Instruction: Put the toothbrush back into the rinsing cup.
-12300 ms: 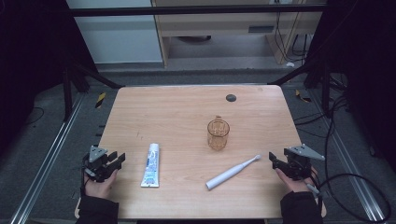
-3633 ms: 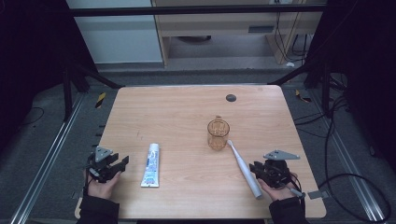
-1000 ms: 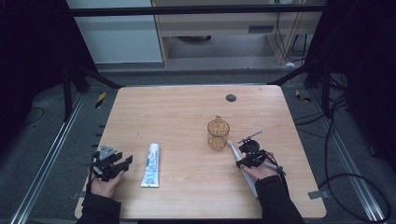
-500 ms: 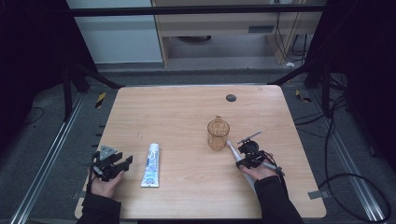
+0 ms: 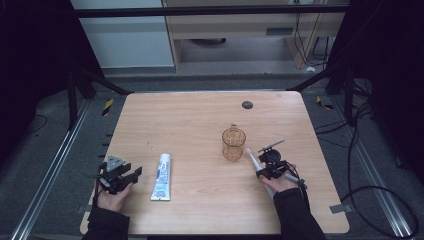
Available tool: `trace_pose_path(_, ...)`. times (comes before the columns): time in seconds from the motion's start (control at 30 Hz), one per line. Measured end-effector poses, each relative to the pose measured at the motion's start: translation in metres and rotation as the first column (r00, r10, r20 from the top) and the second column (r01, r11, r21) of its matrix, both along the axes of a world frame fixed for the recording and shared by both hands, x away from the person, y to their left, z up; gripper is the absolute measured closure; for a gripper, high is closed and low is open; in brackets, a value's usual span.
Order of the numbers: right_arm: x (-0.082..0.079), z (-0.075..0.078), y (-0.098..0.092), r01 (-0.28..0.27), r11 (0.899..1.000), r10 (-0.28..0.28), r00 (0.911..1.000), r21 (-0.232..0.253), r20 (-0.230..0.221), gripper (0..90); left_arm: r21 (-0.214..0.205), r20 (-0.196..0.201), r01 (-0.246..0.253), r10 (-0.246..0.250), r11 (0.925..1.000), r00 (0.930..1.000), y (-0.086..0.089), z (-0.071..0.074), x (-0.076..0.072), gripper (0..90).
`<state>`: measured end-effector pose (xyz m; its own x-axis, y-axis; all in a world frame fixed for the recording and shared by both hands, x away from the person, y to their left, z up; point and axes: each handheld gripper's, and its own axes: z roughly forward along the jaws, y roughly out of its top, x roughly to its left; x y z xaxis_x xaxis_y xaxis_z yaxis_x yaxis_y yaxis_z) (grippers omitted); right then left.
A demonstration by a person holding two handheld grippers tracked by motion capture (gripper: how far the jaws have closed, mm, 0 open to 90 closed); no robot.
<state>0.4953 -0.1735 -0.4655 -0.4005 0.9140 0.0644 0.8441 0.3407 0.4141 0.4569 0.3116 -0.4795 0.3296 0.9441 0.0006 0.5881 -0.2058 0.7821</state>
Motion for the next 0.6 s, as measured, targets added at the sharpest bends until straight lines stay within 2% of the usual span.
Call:
trace_pose_path(0.1,-0.001,0.003,-0.001,0.010,1.000,-0.010,0.9999,0.005,0.009,67.6,0.000,-0.001,0.000,0.000,1.0000,1.0000,0.000,0.000,0.000,50.4)
trace_pose_path(0.3,-0.004,0.016,-0.007,0.021,1.000,-0.022,0.9977,0.023,0.063,67.7,0.001,0.000,0.000,0.000,1.0000,1.0000,0.000,0.000,0.000,50.4)
trace_pose_path(0.6,-0.008,0.029,-0.014,0.033,0.998,-0.038,0.9920,0.044,0.121,67.8,0.001,0.000,0.000,0.000,1.0000,1.0000,0.000,0.000,0.000,50.5)
